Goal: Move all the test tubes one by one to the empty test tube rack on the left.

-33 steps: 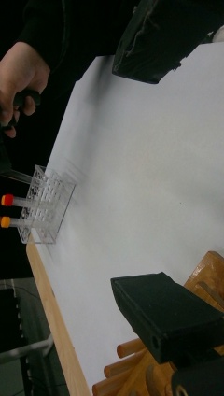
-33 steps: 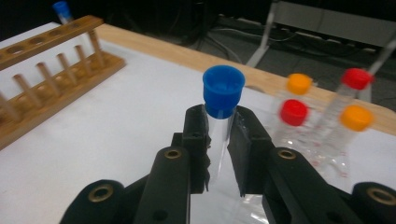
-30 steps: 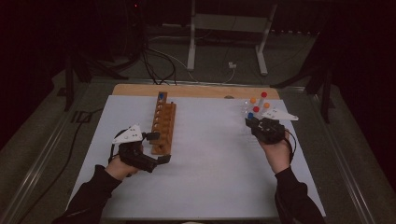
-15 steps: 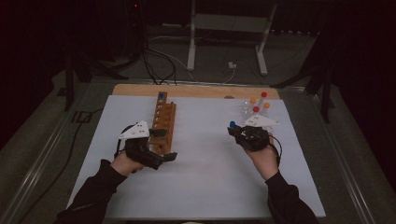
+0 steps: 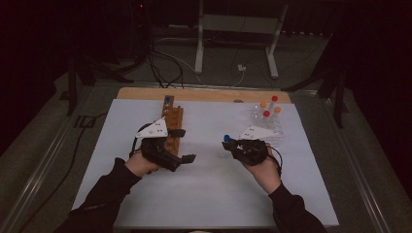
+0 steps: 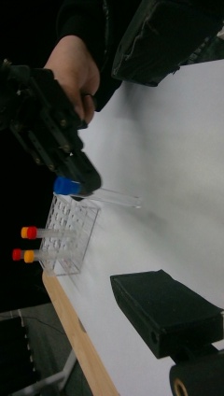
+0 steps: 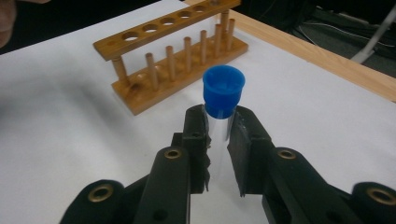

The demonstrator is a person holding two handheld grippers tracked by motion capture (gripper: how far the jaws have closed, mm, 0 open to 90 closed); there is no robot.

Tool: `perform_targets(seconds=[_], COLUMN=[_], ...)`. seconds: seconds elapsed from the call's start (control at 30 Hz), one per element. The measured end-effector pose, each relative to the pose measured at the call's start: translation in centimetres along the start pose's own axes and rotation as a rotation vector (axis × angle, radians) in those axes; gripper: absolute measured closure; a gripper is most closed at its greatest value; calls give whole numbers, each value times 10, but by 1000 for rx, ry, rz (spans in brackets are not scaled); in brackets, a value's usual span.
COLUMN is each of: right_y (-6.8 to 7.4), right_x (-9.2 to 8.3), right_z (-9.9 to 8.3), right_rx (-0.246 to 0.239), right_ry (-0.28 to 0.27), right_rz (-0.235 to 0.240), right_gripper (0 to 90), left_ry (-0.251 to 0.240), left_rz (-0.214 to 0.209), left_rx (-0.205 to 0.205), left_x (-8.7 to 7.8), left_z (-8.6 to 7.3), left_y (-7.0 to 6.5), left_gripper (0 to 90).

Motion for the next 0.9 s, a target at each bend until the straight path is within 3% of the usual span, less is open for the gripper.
perform_targets(seconds=[0.3,0.37,0.63,0.9], right_y=[16,19,26,29], right_x=[5,5,7,6], right_z=[0,0,0,1], right_rx=[-23,-23,-37,-39], right_ry=[7,9,12,10], right_rz=[52,63,85,94], right_gripper=[776,776,776,776], left_ry=[3,2,14,38], left_rz=[-9,2,-1,18], left_rx=[13,14,21,21], left_x=[15,19,35,51], left_z=[13,15,19,22], left_y=[-3,-4,-6,-7], left_gripper=[89,157,272,469])
Point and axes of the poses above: each handheld gripper's, and its own axes: x roughly forward along the jaws, z roughly out of its top, y roughly to its left, the point moved 7 cm from there along x, roughly forward along the jaws, and after that the axes turned 8 degrees about y, right-handed, at the moved point
